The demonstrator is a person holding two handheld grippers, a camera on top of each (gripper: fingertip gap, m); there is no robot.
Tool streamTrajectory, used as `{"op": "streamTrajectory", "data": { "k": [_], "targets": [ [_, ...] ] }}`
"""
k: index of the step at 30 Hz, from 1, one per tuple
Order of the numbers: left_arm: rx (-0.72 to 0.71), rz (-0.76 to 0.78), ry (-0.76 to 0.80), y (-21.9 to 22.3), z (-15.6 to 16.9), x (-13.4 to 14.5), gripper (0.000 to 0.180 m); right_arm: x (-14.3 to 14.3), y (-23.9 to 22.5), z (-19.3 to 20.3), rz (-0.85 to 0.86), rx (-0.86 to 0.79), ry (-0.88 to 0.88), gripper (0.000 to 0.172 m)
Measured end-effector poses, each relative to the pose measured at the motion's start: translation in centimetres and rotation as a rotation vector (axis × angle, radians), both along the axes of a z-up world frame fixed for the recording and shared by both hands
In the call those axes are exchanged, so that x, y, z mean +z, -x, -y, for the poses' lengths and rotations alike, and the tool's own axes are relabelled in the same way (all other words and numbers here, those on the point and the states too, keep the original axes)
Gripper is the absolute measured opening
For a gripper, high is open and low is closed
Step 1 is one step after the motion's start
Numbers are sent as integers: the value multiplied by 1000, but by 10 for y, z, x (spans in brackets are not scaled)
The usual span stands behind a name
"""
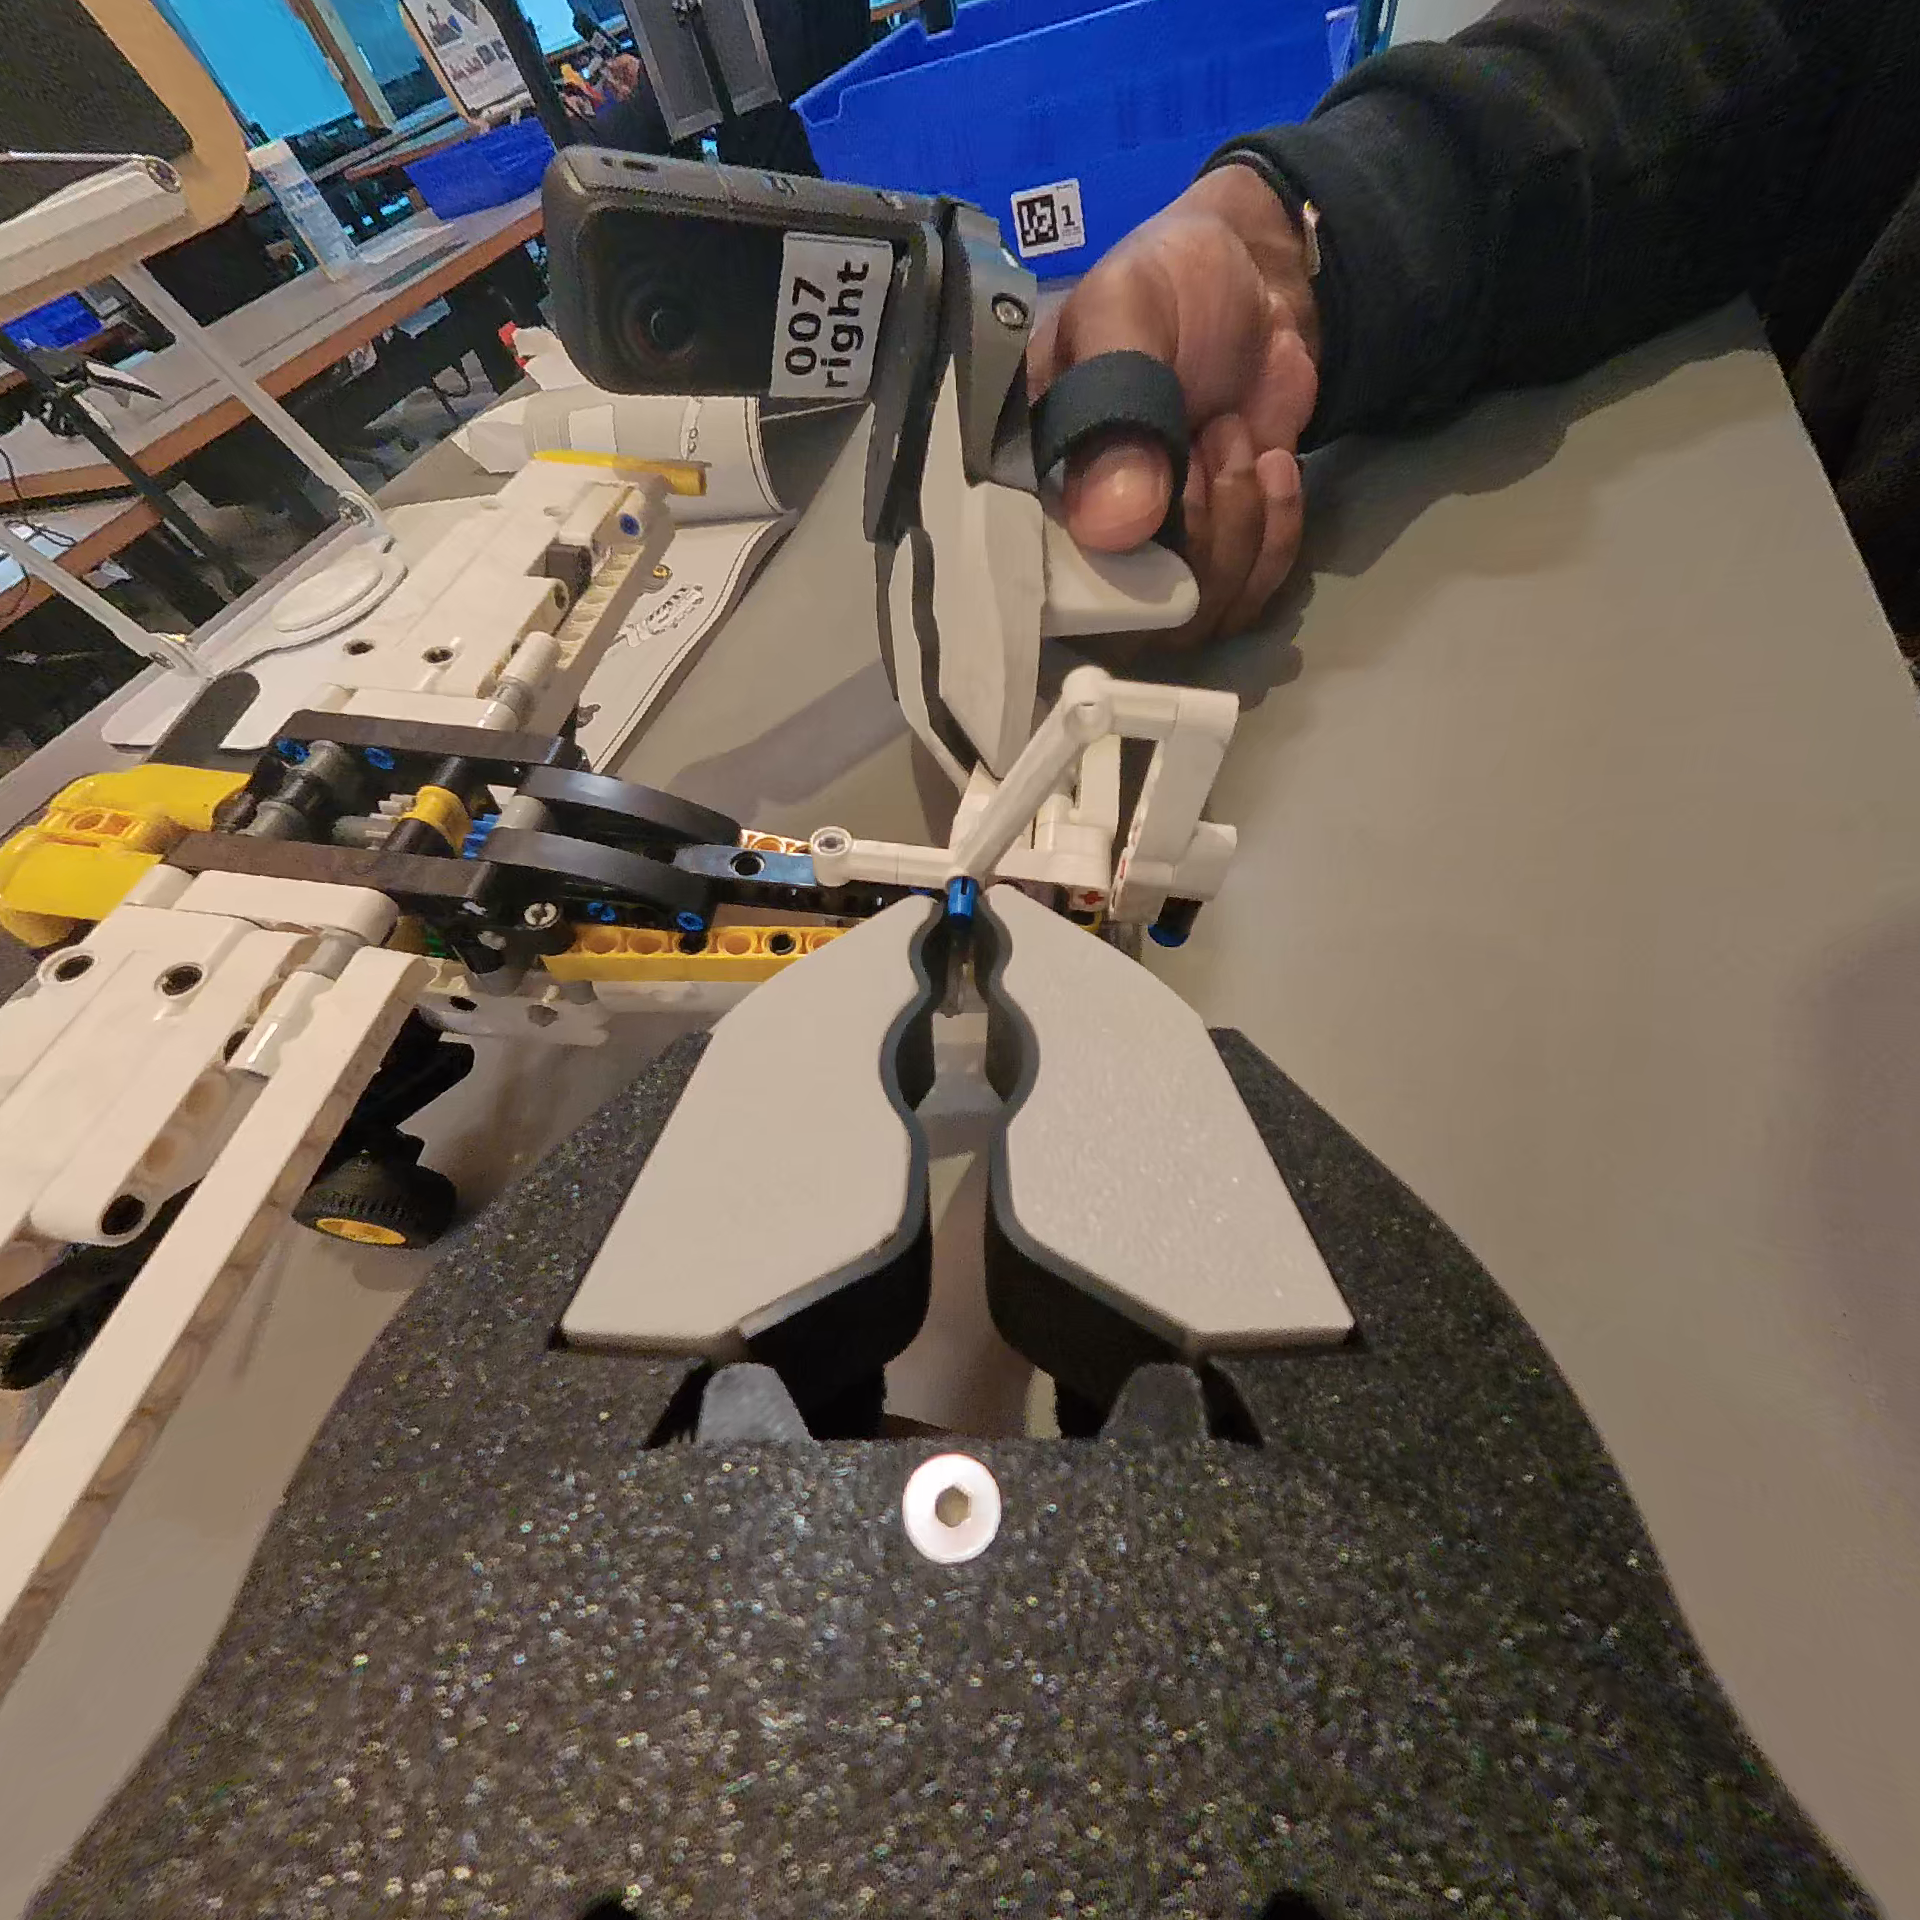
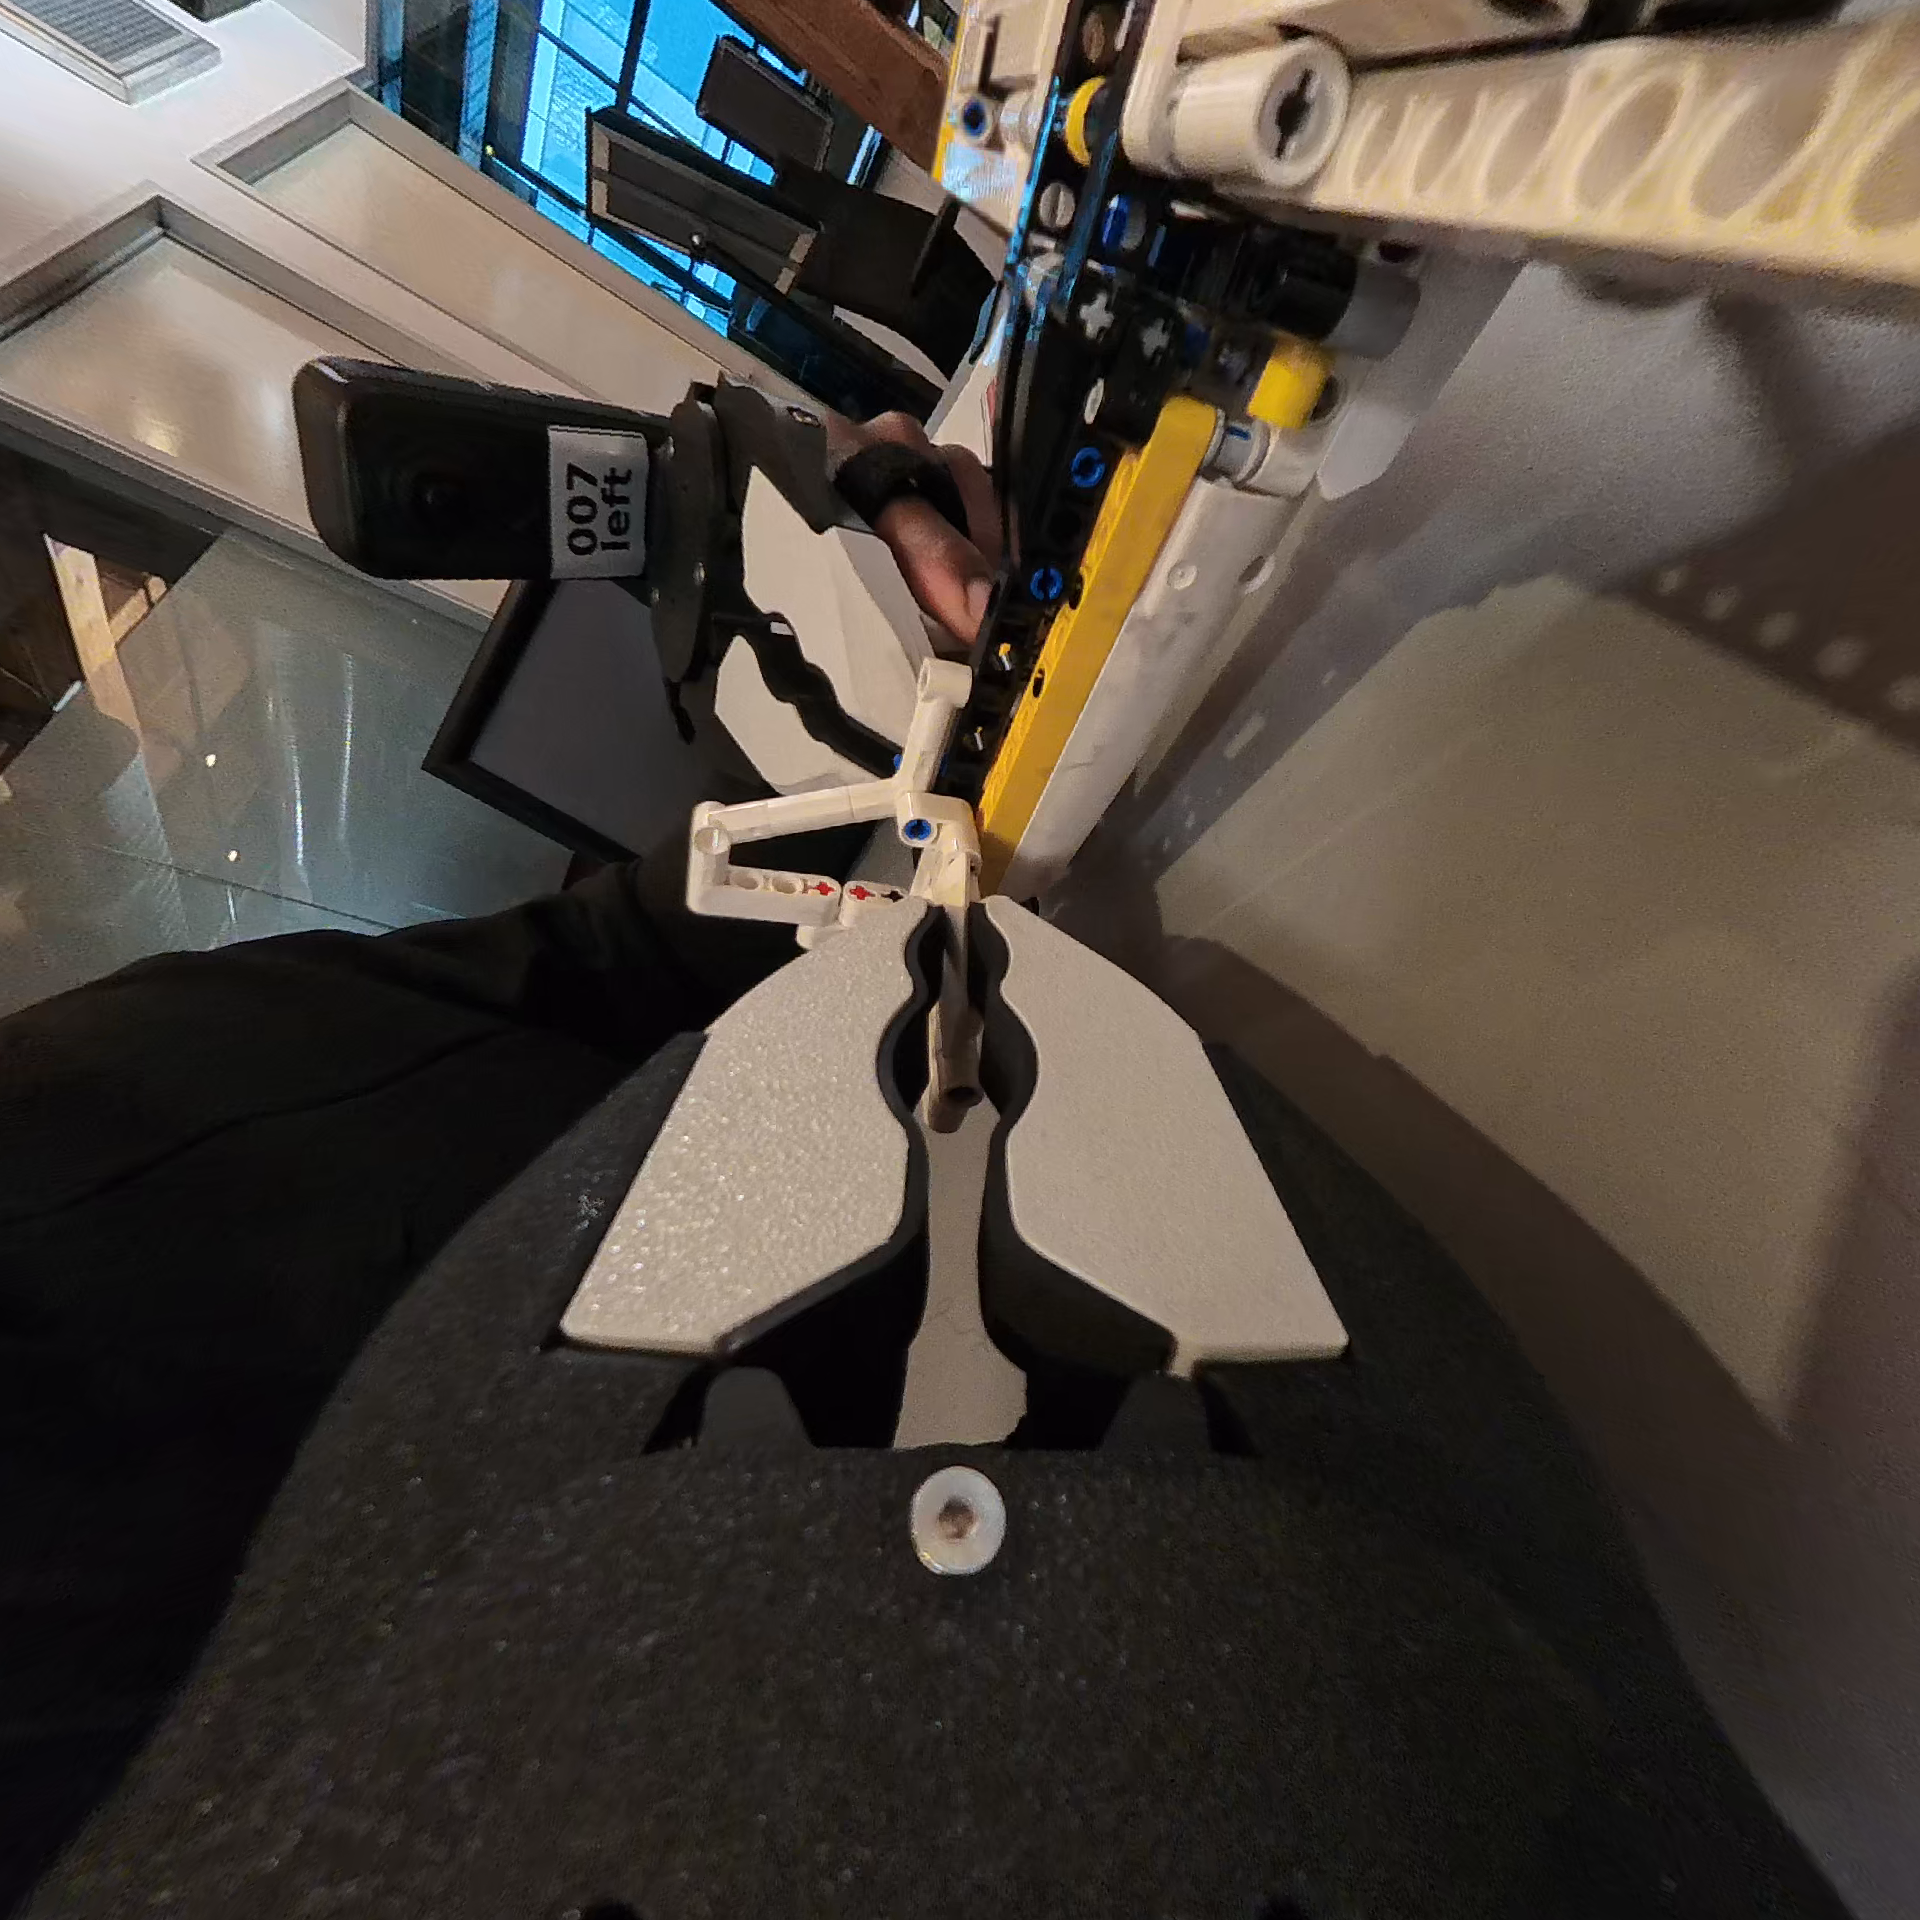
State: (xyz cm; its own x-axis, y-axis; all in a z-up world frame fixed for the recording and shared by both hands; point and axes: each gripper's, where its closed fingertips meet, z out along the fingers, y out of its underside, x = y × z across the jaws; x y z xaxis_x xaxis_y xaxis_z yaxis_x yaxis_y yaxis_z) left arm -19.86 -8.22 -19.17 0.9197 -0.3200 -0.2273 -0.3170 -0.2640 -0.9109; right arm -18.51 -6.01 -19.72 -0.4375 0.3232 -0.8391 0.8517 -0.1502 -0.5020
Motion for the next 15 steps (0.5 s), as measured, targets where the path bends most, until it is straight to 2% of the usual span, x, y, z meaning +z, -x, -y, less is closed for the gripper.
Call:
{"op": "streamTrajectory", "data": {
  "k": [3, 6, 12, 15],
  "targets": [
    [13, -37, 30, 6, 1, -6, 4, -4, 4, 1, 1, -26, -30, 5],
    [52, -86, 70, 17, 3, -14, 5, -5, 7, -4, -26, -62, -60, 22],
    [115, -110, 73, 32, 9, -13, 5, -8, -7, -26, -124, -80, -170, 27],
    [173, -120, 89, 40, 13, -13, 14, -6, -18, -35, -180, -78, -194, 27]
  ]
}}
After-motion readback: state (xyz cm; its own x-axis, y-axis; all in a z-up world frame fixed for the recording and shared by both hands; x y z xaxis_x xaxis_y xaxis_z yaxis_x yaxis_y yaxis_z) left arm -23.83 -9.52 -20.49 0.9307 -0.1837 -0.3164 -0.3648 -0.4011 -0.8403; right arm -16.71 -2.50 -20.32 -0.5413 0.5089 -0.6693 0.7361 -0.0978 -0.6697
